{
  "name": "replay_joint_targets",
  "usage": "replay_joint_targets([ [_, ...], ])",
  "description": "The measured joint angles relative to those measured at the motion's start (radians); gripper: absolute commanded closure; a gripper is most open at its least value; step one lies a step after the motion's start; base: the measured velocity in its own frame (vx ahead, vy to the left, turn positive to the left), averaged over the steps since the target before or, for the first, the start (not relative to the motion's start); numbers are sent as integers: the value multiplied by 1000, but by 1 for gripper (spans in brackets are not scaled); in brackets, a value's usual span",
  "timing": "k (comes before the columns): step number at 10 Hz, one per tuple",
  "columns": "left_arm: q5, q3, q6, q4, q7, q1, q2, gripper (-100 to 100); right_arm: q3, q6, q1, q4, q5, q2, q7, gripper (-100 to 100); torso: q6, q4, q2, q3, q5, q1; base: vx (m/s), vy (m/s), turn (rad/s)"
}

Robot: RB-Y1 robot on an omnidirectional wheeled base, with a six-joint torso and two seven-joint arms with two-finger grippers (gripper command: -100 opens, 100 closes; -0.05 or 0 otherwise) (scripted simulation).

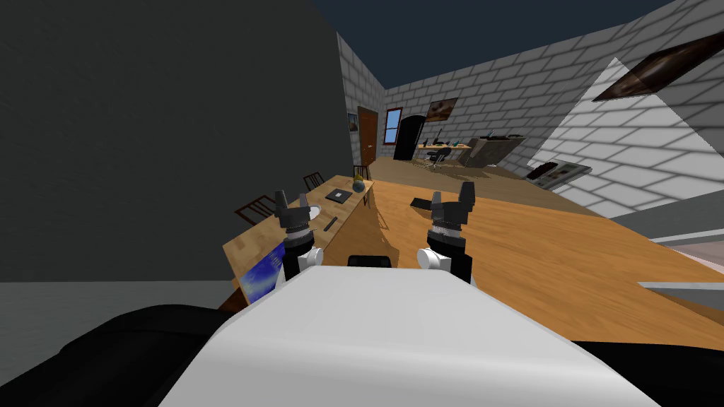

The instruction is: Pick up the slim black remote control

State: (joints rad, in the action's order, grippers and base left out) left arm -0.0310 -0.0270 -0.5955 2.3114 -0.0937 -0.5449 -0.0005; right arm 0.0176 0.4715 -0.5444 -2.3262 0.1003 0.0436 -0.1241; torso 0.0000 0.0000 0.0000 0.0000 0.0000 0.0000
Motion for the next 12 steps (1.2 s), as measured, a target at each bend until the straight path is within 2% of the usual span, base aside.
replay_joint_targets([
  [2,-8,-4,19,-25,-8,18,42,-100,0,0,0,0,0,0,0,0,0,0,-1,-1,0,0,16,-4,-4],
  [5,-32,-10,94,-58,-34,45,106,-100,0,0,0,0,0,0,0,0,0,0,-2,-1,0,0,29,-9,-7],
  [8,-56,-19,169,-99,-62,79,144,-100,0,0,0,0,0,0,0,0,0,0,-2,-1,0,0,20,-7,-5],
  [11,-73,-21,229,-123,-83,97,163,-100,0,0,0,0,0,0,0,0,0,0,-1,-1,0,0,19,-5,-7],
  [12,-81,-23,254,-143,-91,116,170,-100,0,0,0,0,0,0,0,0,0,0,-2,-1,0,0,20,-8,-7],
])
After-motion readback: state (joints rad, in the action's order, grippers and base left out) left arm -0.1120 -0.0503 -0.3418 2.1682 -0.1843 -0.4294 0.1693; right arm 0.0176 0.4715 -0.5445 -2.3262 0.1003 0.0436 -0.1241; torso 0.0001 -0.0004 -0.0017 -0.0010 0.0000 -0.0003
